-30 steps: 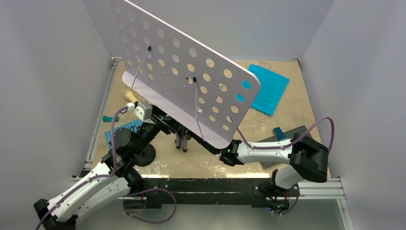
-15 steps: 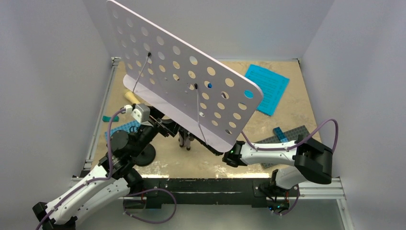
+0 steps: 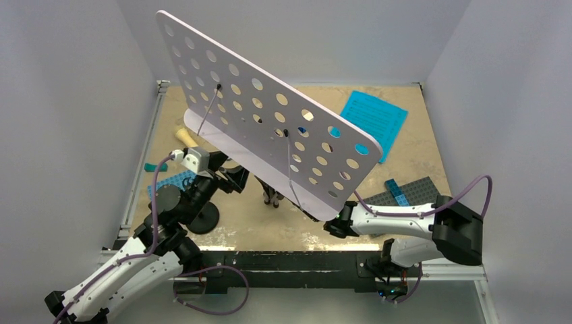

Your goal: Pack up the instrument practice props

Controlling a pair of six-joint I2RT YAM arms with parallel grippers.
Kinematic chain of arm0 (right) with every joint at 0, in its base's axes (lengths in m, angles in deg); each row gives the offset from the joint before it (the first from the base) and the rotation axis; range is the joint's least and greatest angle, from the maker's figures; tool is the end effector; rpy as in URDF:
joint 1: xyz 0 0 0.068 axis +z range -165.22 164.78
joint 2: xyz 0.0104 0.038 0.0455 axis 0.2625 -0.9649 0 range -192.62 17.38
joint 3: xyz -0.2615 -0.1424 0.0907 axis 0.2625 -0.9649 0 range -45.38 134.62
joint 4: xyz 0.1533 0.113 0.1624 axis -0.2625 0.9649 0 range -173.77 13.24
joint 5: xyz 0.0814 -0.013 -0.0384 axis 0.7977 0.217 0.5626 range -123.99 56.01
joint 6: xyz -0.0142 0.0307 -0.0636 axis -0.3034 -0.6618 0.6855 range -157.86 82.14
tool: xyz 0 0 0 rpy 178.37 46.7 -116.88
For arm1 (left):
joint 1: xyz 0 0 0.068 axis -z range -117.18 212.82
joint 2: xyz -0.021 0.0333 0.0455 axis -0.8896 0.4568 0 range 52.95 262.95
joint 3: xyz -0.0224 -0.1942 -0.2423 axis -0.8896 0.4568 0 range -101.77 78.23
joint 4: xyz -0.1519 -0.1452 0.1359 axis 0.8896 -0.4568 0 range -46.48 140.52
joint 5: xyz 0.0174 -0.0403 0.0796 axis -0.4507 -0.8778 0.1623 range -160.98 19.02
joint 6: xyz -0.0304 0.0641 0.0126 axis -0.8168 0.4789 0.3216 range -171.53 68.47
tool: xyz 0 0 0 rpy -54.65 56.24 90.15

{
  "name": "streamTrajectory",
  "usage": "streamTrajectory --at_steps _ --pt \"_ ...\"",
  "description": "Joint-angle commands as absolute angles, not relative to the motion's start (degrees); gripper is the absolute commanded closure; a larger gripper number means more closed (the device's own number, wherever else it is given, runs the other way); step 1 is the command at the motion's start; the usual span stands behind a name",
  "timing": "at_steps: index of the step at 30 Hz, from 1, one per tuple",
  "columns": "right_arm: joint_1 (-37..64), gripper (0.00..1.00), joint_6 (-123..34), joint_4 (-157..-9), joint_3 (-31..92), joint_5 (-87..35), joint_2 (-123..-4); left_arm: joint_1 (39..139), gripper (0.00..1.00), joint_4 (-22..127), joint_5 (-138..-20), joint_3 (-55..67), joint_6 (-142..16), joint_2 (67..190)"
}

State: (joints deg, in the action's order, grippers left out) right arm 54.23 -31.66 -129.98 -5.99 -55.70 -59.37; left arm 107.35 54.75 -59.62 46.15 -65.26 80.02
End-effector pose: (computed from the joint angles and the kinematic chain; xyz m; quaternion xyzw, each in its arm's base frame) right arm 0.1259 0.2732 0.3353 -0.2786 0.5923 0.2868 0.6995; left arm 0.0847 -0.0669 0.3530 0.0985 0.6416 -0.3129 0.6933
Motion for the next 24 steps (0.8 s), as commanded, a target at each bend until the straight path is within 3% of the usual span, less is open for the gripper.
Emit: streamTrajectory --at_steps 1,11,24 --pt "53.0 1.00 -29.2 -128.4 -6.4 -59.4 -54.3 107.2 0.21 52.6 -58.8 47.8 -66.1 77.7" --pt "52.8 1.00 -34.1 -121.4 -5.2 -58.1 -47.3 107.2 0.25 54.9 -62.5 52.6 -72.3 78.6" --pt "52.7 1.00 -37.1 -126.4 -9.2 -58.9 -41.9 107.3 0.26 74.3 -73.2 60.8 -80.2 84.8"
